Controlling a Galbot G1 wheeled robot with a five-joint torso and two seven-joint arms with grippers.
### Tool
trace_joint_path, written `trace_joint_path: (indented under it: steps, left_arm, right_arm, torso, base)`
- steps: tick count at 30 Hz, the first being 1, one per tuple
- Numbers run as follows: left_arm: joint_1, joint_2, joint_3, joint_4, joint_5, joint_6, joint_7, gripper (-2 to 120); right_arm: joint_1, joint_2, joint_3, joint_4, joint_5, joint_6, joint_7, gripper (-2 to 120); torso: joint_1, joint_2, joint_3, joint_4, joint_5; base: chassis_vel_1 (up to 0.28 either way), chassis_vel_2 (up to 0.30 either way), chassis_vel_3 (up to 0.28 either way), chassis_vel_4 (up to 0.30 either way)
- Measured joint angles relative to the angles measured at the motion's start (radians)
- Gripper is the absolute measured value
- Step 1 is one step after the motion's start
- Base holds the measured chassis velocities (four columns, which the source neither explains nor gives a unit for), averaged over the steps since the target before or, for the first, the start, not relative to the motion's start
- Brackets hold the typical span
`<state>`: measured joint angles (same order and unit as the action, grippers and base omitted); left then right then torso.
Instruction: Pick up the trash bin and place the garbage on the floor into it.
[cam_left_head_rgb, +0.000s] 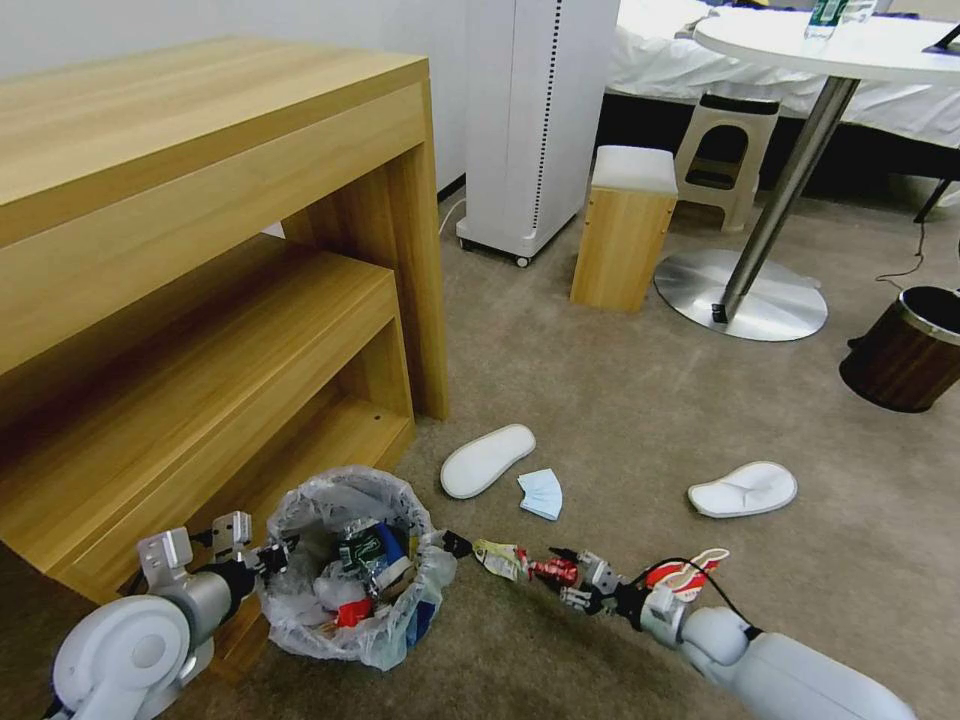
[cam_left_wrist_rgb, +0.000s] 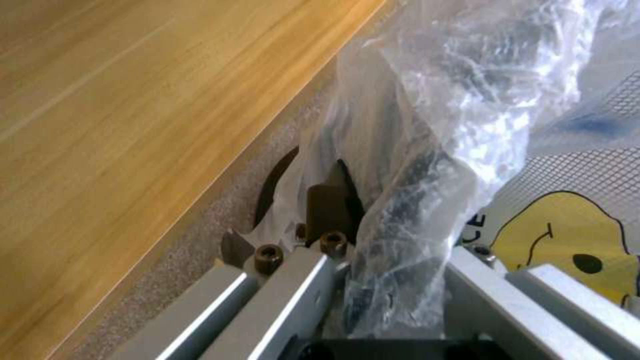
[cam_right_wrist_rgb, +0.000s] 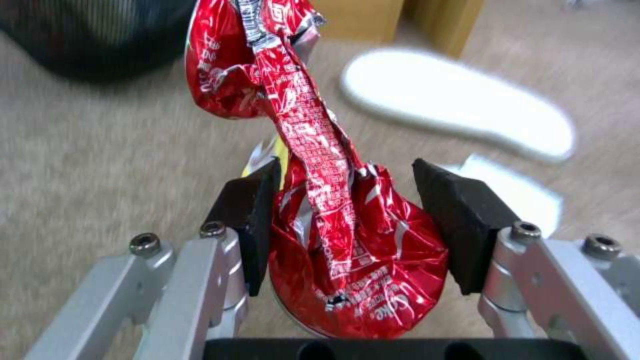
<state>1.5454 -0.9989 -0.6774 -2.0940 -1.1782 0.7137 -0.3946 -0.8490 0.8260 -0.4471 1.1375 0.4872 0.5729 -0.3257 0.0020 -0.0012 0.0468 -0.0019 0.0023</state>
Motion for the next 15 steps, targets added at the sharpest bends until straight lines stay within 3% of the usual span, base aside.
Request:
trace_joint_path:
  steps: [4,15]
  left_arm:
    - [0.006,0.010,0.005,-0.003,0.006,0.003,0.001,0]
    - [0.011,0.012,0.014,-0.006,0.030,0.007,0.006,0]
  right_arm:
    - [-0.026,-0.042,0.083,0.074,0.001,0.019,-0.028,48]
    - [-0.083,-0.073,0.256,0.243,0.040,0.043,-0.096,48]
  torso:
    - [0.000,0.000,0.000,0.0000,-0.0001]
    - [0.000,0.000,0.000,0.0000,-0.0002]
  base:
    - [0.000,0.000,0.000,0.000]
    - [0.000,0.000,0.000,0.000]
